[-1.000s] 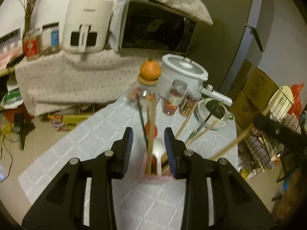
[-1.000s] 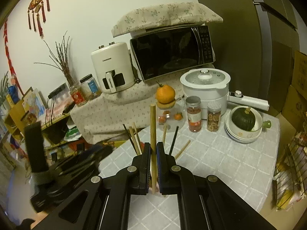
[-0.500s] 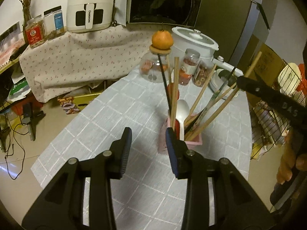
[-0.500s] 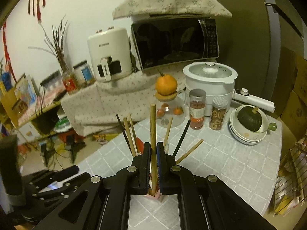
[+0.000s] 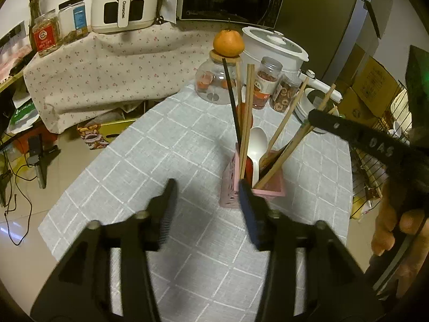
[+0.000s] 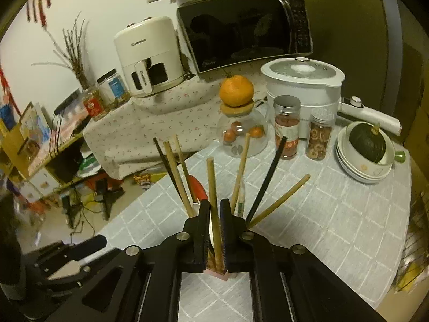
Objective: Organize utensils
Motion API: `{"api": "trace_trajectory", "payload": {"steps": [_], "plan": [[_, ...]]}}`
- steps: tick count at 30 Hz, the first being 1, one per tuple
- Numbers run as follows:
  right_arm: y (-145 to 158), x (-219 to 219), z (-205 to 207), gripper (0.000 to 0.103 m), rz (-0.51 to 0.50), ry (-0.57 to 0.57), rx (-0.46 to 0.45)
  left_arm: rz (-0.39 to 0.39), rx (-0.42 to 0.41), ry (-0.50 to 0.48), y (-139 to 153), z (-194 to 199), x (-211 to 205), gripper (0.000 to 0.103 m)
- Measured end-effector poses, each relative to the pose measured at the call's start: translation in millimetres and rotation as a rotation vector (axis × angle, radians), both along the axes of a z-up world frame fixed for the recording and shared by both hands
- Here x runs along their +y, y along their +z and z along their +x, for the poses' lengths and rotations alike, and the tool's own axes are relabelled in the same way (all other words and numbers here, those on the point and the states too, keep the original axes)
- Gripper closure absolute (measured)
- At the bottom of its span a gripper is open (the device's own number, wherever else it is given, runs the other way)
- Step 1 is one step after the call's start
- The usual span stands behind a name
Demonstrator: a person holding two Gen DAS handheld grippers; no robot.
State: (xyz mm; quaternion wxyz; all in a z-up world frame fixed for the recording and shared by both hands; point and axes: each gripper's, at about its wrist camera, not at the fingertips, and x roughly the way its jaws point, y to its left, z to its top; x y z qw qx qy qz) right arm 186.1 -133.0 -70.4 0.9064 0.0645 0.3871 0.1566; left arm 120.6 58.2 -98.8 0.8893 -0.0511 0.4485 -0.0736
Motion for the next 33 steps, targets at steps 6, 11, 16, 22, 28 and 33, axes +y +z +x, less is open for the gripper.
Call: {"api": "trace_trajectory", "payload": {"steps": [6, 11, 16, 22, 28, 33], "plan": [[20, -19, -9, 0.074, 0.052, -0.033, -0.033, -0.016, 0.001, 0.001, 3, -1, -2, 0.044], [36, -29, -24, 0.059, 0.041, -0.043, -0.044, -0.027, -0.005, 0.003, 8, -7, -5, 0.035], [50, -42, -52, 0.037, -0.019, -0.059, -0.052, -0.015, -0.034, 0.008, 23, -21, -13, 0.024], [68, -56, -93, 0.024, -0.085, -0.083, -0.069, 0.008, -0.121, 0.022, 53, -51, -22, 0.014], [76, -65, -125, 0.015, -0.141, -0.143, -0.080, 0.082, -0.165, 0.058, 70, -74, -32, 0.000], [78, -65, -138, 0.007, -0.215, -0.196, -0.102, 0.133, -0.187, 0.107, 75, -86, -34, 0.000]]}}
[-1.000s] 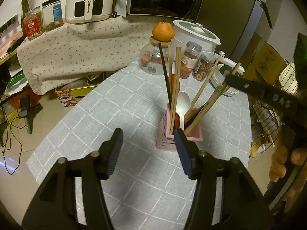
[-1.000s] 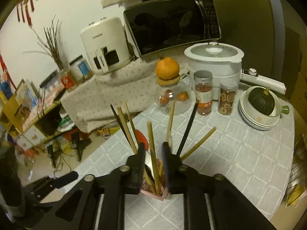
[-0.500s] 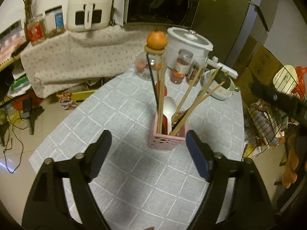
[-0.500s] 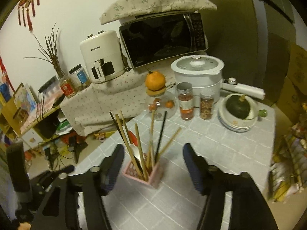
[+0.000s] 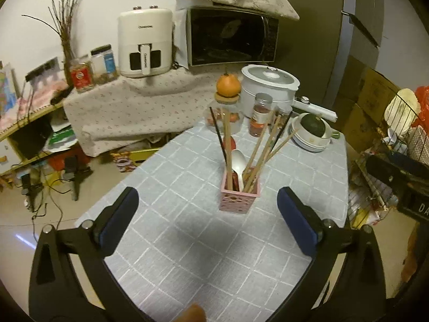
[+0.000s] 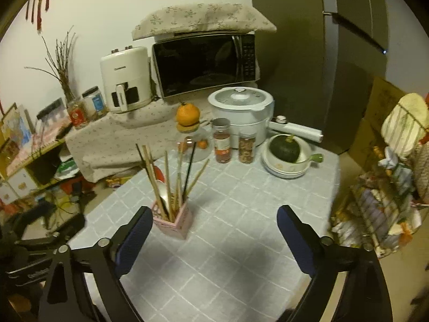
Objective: Organize utensils
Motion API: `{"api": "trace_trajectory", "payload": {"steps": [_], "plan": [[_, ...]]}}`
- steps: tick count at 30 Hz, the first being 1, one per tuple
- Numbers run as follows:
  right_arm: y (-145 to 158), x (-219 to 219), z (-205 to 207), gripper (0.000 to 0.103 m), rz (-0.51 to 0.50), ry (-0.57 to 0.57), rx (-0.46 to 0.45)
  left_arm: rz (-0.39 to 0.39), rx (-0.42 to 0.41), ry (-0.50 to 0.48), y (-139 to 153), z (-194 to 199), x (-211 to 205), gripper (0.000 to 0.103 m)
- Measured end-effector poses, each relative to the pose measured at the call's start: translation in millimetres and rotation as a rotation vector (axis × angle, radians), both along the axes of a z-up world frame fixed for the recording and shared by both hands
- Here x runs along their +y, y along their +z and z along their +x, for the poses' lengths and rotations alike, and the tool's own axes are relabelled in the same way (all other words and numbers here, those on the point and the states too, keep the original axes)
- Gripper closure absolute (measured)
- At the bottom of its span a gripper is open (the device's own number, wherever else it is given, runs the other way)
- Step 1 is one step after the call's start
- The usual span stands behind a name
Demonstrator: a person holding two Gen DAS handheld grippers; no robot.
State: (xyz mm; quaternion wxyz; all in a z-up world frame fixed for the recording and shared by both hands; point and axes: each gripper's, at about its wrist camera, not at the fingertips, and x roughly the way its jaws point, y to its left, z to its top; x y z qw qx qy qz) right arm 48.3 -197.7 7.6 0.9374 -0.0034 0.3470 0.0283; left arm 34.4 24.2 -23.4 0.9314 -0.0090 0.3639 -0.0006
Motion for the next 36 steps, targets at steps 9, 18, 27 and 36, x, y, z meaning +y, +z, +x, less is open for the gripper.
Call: {"api": "trace_trajectory", "payload": {"steps": [9, 18, 27, 36], "plan": [[-9, 8, -3, 0.006, -0.090, -0.002, 0.001, -0.011, -0.018, 0.011, 2, -8, 1, 0.000], [-3, 12, -8, 0.006, -0.087, -0.009, -0.045, 0.005, -0.066, 0.017, 7, -14, -4, 0.000], [6, 14, -15, 0.006, -0.096, -0.016, -0.097, 0.006, -0.106, 0.039, 12, -19, -3, 0.000], [18, 17, -23, 0.006, -0.093, -0.010, -0.163, 0.011, -0.132, 0.049, 16, -22, -5, 0.000]]}}
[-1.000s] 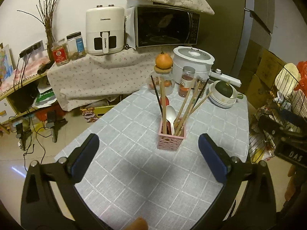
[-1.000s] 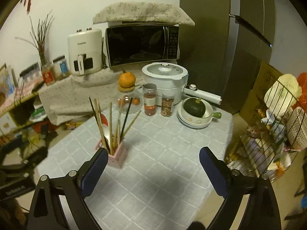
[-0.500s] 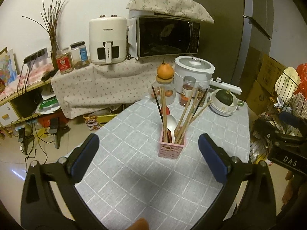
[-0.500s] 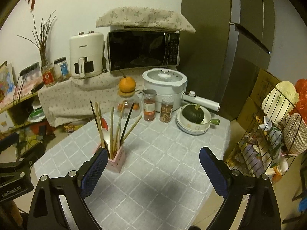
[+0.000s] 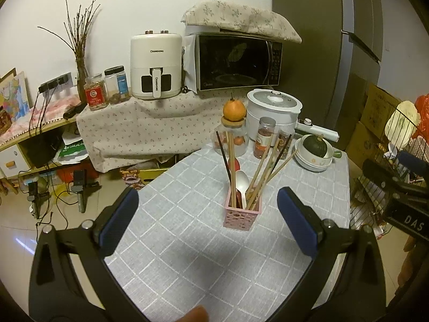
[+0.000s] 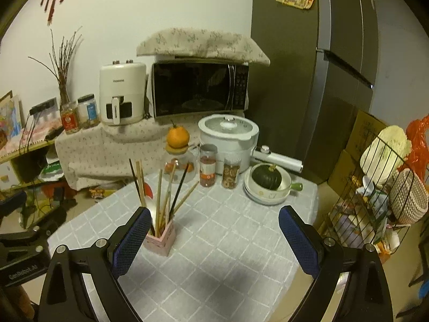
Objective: Organize utensils
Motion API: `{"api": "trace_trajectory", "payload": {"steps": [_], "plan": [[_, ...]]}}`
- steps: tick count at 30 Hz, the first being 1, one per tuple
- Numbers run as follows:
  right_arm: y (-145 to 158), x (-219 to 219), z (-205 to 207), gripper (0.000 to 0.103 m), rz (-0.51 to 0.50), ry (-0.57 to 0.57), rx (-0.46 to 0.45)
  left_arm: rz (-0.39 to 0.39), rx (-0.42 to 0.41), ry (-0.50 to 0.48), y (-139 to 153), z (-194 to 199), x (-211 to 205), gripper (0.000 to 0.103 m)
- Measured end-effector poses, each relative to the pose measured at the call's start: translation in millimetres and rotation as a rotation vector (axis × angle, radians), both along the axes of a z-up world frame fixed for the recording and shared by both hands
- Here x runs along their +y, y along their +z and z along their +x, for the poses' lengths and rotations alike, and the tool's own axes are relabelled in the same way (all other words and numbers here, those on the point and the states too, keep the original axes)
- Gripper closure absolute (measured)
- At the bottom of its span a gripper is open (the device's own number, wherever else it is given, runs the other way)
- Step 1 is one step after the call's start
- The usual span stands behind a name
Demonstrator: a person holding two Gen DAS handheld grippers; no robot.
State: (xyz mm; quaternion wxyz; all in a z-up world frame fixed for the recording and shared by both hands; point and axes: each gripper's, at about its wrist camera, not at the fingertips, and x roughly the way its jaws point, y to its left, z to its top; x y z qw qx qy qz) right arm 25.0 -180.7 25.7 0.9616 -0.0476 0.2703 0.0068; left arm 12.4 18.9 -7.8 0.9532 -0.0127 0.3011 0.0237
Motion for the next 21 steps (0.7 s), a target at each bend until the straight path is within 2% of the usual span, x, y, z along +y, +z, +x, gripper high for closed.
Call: {"api": "trace_trajectory", "payload": {"steps": [21], "plan": [[-2.1, 0.9, 0.5, 0.005, 0.010, 0.008, 0.011, 0.010, 0.002, -0.004, -0.2, 0.4, -5.8, 0.000]]}}
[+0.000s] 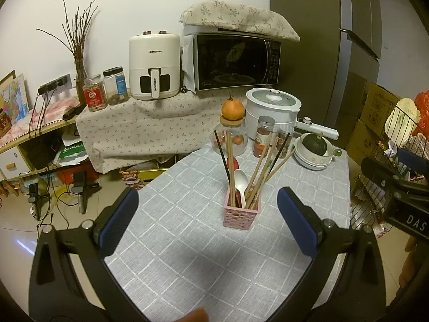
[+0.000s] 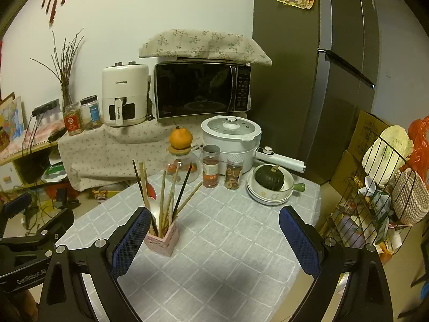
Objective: Organize utensils
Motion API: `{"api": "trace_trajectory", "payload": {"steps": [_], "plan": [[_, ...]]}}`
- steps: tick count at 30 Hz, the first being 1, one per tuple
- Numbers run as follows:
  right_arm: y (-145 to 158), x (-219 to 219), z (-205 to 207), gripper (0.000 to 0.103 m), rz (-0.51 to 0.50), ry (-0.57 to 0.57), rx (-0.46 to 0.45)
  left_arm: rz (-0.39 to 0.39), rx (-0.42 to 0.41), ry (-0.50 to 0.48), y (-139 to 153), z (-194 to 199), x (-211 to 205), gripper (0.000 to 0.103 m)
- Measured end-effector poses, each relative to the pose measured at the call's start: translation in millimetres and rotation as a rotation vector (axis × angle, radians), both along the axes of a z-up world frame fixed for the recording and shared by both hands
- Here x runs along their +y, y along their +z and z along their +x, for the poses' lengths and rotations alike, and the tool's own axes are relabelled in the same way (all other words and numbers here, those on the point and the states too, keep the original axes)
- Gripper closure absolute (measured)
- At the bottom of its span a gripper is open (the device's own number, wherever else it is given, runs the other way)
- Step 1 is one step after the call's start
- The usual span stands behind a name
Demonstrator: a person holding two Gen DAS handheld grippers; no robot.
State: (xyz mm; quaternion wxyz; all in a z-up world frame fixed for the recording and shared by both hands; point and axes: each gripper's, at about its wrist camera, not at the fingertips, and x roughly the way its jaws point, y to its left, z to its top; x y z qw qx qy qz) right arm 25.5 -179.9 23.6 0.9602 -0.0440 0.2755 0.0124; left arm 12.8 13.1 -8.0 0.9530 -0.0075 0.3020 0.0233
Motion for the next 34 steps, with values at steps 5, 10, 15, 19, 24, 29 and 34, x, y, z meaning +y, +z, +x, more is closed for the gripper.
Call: {"api": "trace_trajectory", "payload": {"steps": [5, 10, 15, 19, 24, 29, 34], "plan": [[-2.6, 1.9, -0.3, 0.005, 0.002, -0.001, 0.006, -0.003, 0.003, -0.002, -0.2, 0.0, 0.2, 0.000], [-3.0, 2.0, 0.0, 0.005, 0.002, -0.001, 0.006, -0.003, 0.003, -0.001, -0.6, 0.0, 0.7, 0.000], [-2.7, 2.2, 0.0, 0.005, 0.002, 0.001, 0.006, -0.003, 0.004, -0.002, -0.9, 0.1, 0.9, 0.000], [-2.3, 1.3, 0.4, 0.005, 0.002, 0.000, 0.005, -0.003, 0.005, -0.003, -0.7, -0.1, 0.9, 0.000], [-2.9, 1.2, 0.2, 0.005, 0.003, 0.001, 0.009, -0.003, 0.005, -0.002, -1.1, -0.7, 1.3, 0.000], [-2.0, 3.9, 0.9, 0.005, 0.002, 0.002, 0.012, -0.001, 0.007, -0.002, -2.2, -0.9, 0.8, 0.000], [-2.5, 4.0, 1.4, 0.005, 0.002, 0.000, 0.015, -0.009, 0.029, -0.009, -6.3, 0.7, -1.0, 0.000]]}}
